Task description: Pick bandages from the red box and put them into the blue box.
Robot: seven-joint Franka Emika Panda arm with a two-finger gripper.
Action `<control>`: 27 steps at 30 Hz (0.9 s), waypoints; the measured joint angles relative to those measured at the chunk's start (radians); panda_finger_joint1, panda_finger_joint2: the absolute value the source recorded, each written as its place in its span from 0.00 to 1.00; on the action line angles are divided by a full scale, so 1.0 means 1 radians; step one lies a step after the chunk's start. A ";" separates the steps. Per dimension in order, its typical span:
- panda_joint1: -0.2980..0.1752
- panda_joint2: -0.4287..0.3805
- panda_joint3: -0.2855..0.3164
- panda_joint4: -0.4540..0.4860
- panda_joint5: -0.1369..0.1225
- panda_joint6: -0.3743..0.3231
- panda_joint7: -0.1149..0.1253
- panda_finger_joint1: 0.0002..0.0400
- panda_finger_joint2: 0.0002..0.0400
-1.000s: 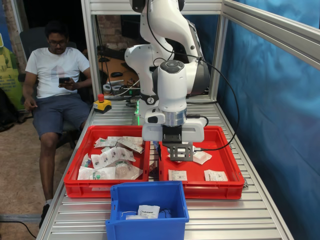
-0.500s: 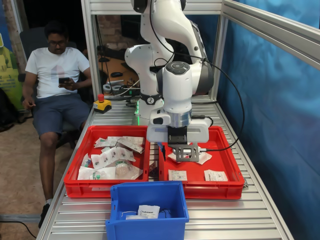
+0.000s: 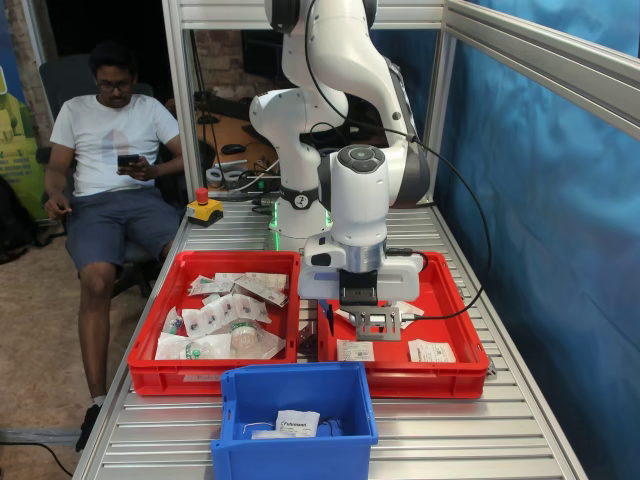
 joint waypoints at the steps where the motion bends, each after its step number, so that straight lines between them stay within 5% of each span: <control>1: 0.002 0.005 0.000 0.000 0.000 0.001 0.000 1.00 1.00; 27: 0.029 0.046 0.000 -0.004 0.000 0.027 0.000 1.00 1.00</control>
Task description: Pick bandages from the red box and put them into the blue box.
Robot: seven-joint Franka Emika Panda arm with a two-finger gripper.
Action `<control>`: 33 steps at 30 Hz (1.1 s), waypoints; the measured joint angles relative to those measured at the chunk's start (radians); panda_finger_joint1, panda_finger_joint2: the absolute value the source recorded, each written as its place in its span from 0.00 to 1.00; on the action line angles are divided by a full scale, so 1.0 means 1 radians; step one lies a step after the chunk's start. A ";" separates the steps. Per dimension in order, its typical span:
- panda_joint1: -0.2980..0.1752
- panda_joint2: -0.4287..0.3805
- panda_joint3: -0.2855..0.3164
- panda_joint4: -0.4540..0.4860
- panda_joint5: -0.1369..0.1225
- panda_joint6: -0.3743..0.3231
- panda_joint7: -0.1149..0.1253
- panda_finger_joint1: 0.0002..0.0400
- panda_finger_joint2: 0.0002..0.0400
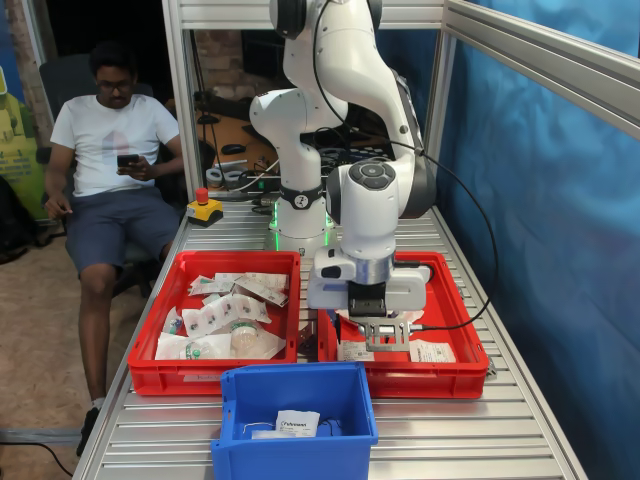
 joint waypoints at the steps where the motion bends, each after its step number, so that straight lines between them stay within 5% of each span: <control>1: 0.001 0.002 0.000 0.000 0.000 0.001 0.000 1.00 1.00; 33: 0.016 0.043 -0.004 0.000 0.000 0.005 0.000 1.00 1.00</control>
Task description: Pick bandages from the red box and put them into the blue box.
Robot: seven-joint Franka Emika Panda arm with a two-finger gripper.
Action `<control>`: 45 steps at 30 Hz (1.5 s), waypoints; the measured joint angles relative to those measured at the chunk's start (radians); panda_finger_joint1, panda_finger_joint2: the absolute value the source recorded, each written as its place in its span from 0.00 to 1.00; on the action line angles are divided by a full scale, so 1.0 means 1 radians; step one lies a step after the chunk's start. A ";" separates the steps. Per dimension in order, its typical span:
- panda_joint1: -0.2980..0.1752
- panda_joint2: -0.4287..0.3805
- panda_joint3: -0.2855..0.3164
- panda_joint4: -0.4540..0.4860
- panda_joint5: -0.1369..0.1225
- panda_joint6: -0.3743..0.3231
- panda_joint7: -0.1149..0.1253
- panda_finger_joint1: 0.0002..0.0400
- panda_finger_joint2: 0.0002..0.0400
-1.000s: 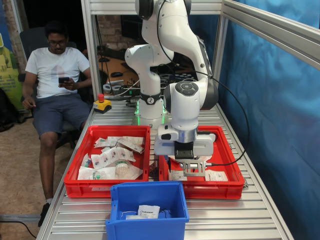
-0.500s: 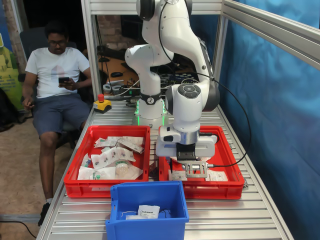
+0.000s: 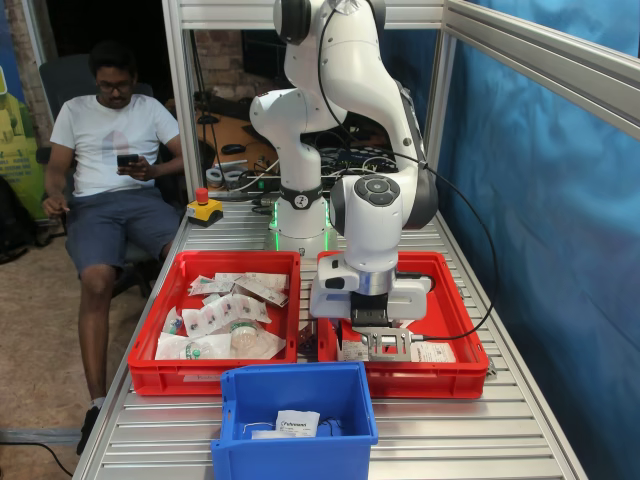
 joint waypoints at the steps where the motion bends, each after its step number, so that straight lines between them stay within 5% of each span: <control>1: 0.000 0.001 -0.001 0.000 0.000 0.000 0.000 1.00 1.00; 21: 0.001 0.031 -0.007 0.000 0.000 0.004 0.000 1.00 1.00; 45: 0.015 0.070 -0.031 0.000 -0.001 0.099 0.000 1.00 1.00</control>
